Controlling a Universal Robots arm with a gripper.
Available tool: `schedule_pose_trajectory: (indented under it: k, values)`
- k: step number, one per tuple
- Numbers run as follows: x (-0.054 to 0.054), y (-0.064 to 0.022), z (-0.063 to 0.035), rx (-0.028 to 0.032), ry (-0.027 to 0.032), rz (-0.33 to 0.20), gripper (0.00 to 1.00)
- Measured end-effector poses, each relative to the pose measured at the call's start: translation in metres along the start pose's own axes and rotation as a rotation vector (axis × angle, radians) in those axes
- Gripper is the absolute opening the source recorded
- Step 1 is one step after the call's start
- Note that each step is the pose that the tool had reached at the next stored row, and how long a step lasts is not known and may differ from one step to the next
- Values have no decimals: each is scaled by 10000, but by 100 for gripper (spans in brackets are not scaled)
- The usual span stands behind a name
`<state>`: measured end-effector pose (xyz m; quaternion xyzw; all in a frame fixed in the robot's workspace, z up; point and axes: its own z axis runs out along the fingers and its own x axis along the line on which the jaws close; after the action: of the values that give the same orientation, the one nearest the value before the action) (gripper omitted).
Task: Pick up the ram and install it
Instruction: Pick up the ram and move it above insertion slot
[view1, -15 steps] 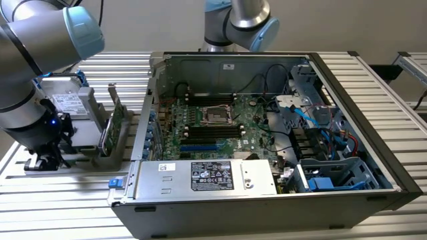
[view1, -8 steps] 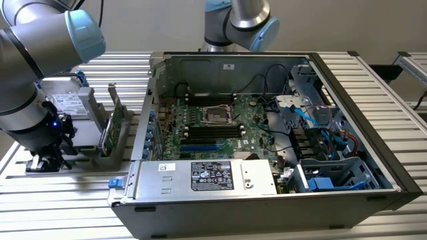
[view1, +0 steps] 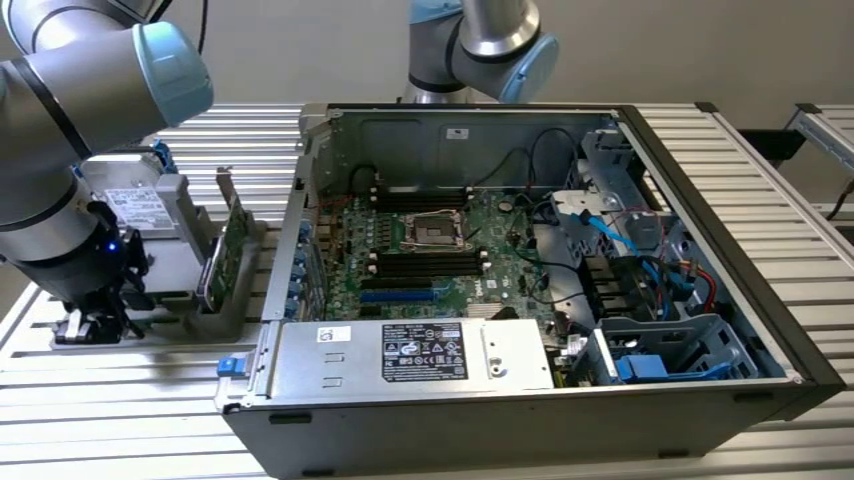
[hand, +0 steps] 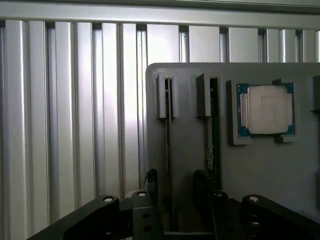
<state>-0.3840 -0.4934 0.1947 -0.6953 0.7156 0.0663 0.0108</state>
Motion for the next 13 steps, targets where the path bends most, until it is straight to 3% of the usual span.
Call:
schedule_pose_trajectory:
  k: [6, 9, 10, 13]
  values:
    - [-2, 0, 0, -8, 3, -31, 42]
    - [-2, 0, 0, -10, 3, -38, 34]
    - [-2, 0, 0, -11, 3, -39, 26]
    - [-2, 0, 0, -12, 3, -42, 26]
